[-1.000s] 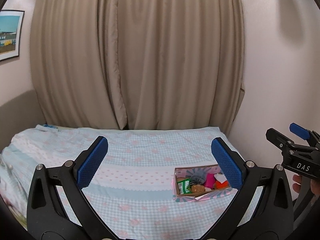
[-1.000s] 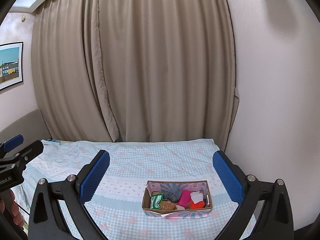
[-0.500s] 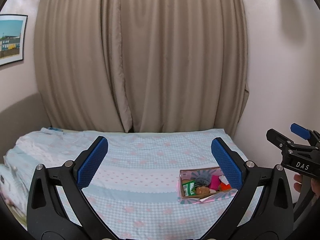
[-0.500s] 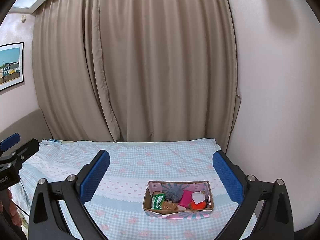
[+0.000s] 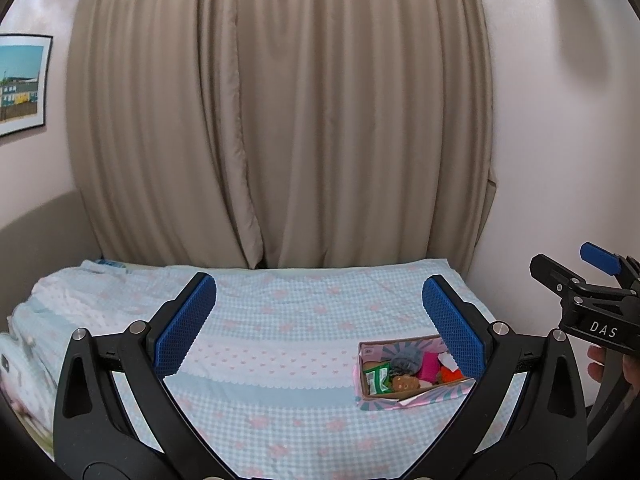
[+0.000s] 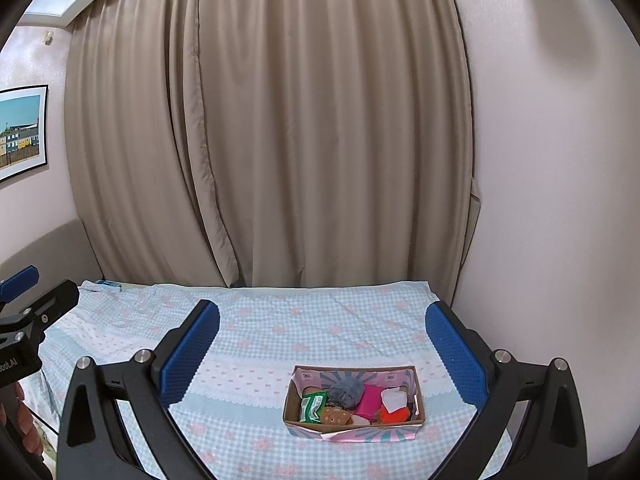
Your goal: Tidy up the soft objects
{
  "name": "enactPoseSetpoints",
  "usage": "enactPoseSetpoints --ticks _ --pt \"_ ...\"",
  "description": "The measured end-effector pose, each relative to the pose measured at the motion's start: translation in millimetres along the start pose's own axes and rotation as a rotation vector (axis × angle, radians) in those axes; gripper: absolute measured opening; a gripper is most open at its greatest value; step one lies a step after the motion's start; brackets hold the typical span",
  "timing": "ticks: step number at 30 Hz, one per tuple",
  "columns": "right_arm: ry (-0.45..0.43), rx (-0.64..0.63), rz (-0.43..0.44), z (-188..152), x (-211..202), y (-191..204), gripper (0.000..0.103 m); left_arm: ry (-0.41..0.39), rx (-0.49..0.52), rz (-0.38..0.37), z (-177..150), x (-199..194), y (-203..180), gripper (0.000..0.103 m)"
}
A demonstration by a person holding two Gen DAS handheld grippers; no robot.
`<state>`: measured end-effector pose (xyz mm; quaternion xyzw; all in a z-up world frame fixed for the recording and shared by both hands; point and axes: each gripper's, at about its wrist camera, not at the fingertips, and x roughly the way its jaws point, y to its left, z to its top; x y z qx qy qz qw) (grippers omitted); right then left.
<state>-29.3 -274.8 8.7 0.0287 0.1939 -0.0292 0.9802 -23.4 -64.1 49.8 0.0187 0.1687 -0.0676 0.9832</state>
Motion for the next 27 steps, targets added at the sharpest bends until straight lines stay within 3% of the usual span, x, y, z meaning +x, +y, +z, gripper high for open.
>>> enactPoseSetpoints --ticks 17,27 --pt "0.000 0.000 -0.003 1.6 2.8 -2.7 0.103 -0.004 0.005 -0.008 1.0 3.4 0.1 0.103" --pt "0.009 0.008 -0.021 4.6 8.0 -4.9 0.103 -0.070 0.048 0.008 2.1 4.3 -4.9 0.103"
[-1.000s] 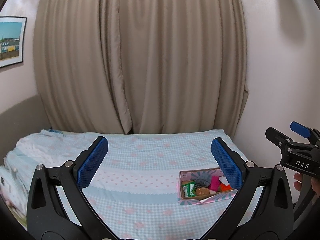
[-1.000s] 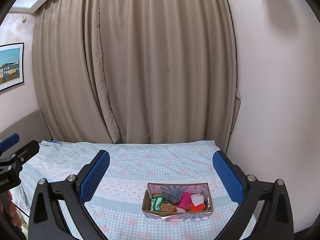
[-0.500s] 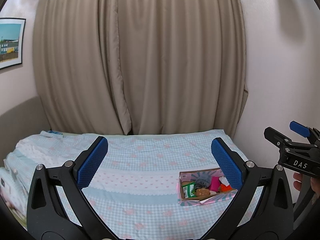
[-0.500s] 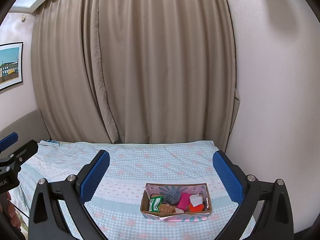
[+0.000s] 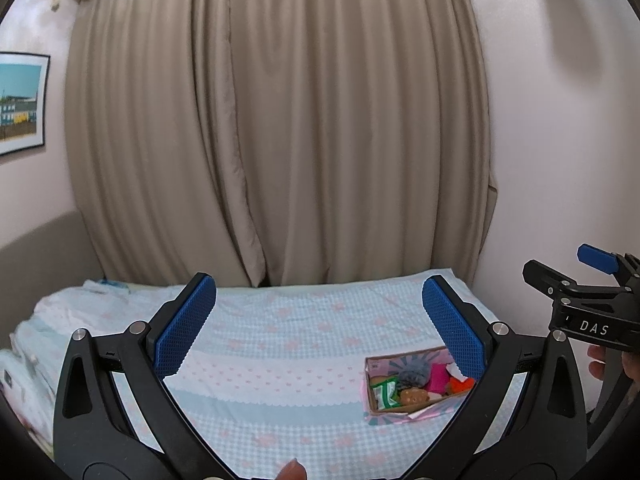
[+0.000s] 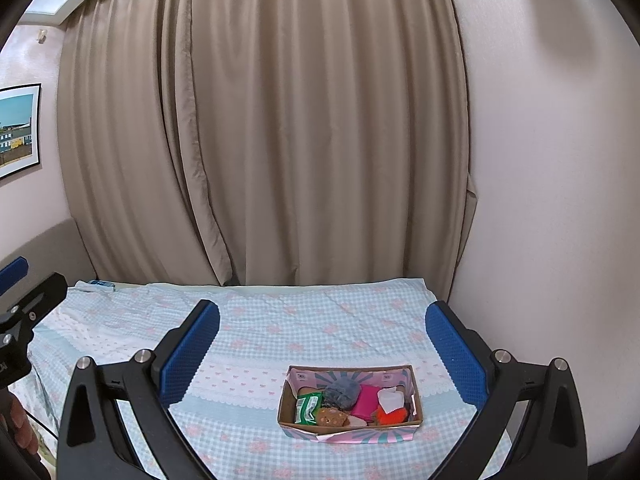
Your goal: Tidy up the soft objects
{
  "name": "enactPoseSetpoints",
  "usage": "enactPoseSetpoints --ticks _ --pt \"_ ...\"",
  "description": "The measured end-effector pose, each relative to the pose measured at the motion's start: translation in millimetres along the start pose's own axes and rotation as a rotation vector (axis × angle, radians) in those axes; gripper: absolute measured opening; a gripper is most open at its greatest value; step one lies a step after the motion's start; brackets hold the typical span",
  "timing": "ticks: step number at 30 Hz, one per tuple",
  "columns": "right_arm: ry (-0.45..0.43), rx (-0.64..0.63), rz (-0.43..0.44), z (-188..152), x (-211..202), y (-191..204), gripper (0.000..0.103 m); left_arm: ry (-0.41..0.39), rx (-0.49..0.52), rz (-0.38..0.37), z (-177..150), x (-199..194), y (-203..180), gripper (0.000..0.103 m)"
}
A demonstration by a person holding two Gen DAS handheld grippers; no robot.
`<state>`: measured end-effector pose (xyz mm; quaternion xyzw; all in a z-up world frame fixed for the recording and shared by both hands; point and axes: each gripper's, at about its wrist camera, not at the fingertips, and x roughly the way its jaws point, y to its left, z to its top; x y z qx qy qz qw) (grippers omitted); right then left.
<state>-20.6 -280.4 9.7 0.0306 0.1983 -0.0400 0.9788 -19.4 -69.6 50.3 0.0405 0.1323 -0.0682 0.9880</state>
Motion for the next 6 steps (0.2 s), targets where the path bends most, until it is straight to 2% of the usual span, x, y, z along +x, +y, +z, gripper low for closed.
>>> enactPoseSetpoints --ticks 6 --pt "0.005 0.000 -0.010 2.6 3.8 2.3 0.103 -0.003 -0.002 -0.001 -0.9 10.0 2.0 0.103"
